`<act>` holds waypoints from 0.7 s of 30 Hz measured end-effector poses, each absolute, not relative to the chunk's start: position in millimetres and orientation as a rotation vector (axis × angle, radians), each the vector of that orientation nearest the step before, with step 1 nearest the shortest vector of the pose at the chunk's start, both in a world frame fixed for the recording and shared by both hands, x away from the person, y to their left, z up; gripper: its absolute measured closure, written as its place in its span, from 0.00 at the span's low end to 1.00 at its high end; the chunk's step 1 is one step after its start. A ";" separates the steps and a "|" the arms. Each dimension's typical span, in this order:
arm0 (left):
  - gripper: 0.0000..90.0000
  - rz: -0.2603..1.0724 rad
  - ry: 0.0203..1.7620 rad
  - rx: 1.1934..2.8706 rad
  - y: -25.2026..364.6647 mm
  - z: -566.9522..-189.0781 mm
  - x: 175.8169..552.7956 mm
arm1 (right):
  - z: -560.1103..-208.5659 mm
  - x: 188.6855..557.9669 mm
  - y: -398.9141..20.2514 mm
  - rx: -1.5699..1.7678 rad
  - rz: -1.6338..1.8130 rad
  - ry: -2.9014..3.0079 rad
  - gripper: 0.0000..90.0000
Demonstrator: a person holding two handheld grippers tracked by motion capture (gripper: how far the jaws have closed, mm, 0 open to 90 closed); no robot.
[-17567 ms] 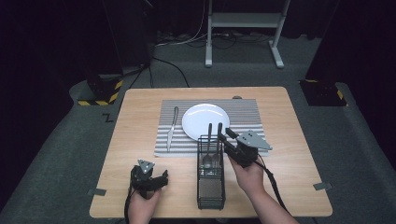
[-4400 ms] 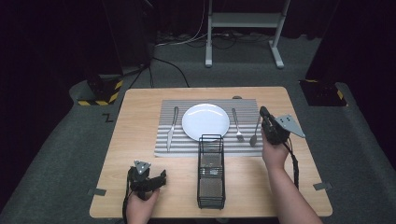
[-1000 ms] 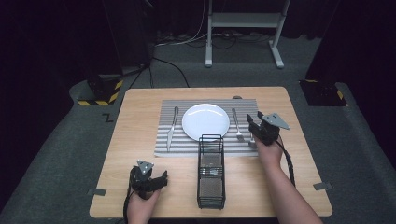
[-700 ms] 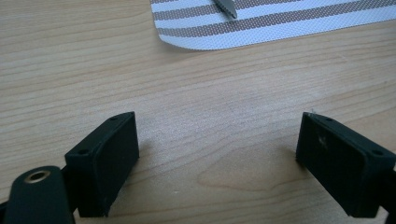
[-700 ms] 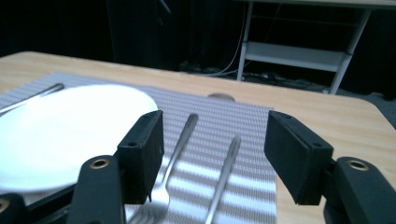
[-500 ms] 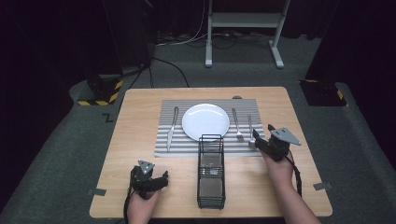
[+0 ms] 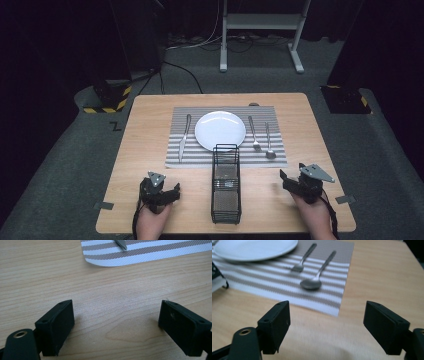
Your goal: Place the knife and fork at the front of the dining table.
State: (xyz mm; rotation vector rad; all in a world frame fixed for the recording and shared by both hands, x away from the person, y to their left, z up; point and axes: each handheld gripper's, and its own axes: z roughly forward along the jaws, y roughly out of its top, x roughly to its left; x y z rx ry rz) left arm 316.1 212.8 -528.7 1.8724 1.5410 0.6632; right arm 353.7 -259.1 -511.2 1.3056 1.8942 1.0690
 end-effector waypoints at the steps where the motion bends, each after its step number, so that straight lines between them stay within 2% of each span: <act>1: 0.15 0.664 1.541 1.872 212.8 -528.7 316.1 | -511.2 351.4 -259.9 1.333 1.054 1.899 0.23; 10: 0.15 0.663 1.541 1.872 212.8 -528.7 316.0 | -521.3 331.3 -269.9 1.431 0.936 1.987 0.21; 21: 0.15 0.663 1.541 1.870 212.5 -528.7 315.4 | -524.9 335.0 -266.0 1.448 0.881 2.059 0.16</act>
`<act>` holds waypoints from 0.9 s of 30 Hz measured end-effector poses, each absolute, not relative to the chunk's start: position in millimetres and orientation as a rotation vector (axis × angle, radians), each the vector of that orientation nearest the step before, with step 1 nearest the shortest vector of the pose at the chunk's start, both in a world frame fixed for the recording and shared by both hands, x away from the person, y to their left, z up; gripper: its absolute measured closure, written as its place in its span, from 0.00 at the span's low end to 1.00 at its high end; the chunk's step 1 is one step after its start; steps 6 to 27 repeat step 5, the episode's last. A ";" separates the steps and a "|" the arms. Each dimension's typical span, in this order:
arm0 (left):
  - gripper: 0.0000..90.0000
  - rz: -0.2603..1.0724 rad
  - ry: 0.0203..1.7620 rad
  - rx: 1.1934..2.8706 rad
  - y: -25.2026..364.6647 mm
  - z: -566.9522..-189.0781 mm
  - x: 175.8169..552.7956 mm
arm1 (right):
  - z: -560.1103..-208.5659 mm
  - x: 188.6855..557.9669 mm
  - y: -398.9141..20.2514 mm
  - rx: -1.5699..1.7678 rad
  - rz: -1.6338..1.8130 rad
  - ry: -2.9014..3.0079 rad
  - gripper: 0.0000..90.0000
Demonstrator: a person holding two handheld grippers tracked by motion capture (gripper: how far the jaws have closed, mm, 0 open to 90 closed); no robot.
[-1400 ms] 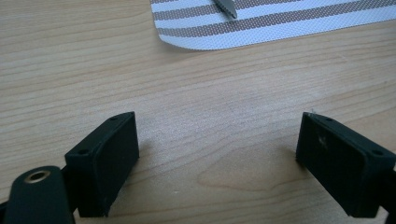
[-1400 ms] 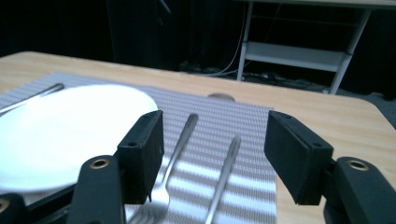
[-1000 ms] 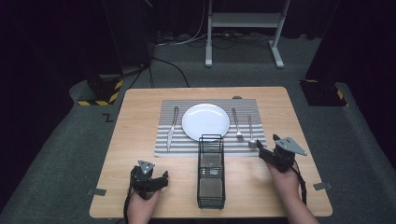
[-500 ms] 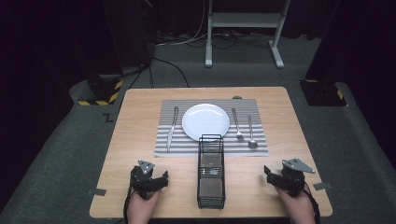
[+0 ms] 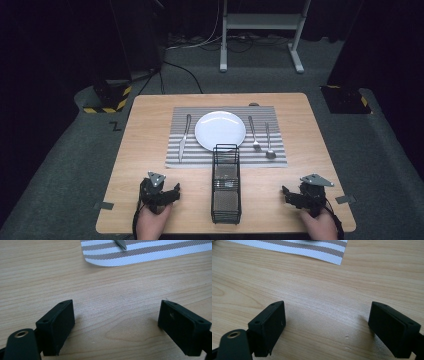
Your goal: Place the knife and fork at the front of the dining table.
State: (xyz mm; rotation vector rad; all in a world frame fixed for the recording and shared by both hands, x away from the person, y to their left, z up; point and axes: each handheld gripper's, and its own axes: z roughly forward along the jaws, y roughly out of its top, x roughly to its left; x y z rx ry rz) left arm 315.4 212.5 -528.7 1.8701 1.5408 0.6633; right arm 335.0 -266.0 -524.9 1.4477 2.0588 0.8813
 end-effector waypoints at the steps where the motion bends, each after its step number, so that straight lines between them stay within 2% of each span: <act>1: 0.15 0.663 1.541 1.870 212.5 -528.7 315.4 | -524.9 334.9 -265.2 1.448 0.879 2.060 0.16; 27: 0.15 0.664 1.541 1.871 212.5 -528.6 315.2 | -525.0 335.0 -264.9 1.448 0.881 2.062 0.15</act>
